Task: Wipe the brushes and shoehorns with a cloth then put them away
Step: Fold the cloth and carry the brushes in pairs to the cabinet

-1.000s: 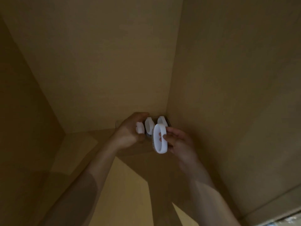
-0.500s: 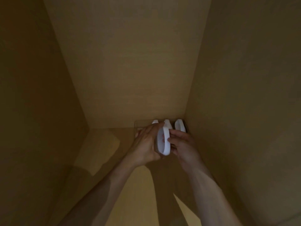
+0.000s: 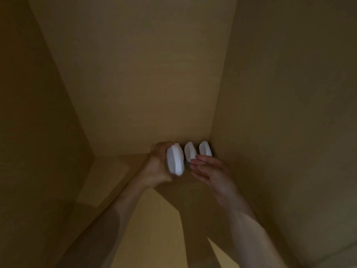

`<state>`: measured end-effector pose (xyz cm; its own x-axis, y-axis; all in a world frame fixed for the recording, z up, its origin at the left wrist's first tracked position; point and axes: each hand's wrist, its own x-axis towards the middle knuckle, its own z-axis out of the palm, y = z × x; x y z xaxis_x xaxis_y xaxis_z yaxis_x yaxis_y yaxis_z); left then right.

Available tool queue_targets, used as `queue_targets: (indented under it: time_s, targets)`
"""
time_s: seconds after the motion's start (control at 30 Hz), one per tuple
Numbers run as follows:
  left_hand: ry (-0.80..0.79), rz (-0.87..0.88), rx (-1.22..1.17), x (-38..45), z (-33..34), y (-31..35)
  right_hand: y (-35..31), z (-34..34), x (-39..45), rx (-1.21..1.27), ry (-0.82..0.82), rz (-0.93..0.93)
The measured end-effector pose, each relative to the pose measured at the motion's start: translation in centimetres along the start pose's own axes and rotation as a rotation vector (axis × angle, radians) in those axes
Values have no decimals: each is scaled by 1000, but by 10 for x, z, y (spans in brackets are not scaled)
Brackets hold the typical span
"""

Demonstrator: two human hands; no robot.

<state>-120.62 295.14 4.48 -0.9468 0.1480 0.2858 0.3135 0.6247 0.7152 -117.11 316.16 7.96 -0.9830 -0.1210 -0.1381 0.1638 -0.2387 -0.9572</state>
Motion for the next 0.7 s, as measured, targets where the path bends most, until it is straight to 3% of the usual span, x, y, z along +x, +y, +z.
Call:
queue_targets:
  time_s: [0.23, 0.5, 0.7]
  targets:
    - [-61, -195, -32, 31, -28, -37, 2, -14, -6, -78, 44, 28]
    - [-268, -244, 477, 56, -17, -62, 4, -11, -7, -99, 72, 69]
    - [-281, -241, 678, 66, -14, -73, 2, -3, -2, -120, 51, 75]
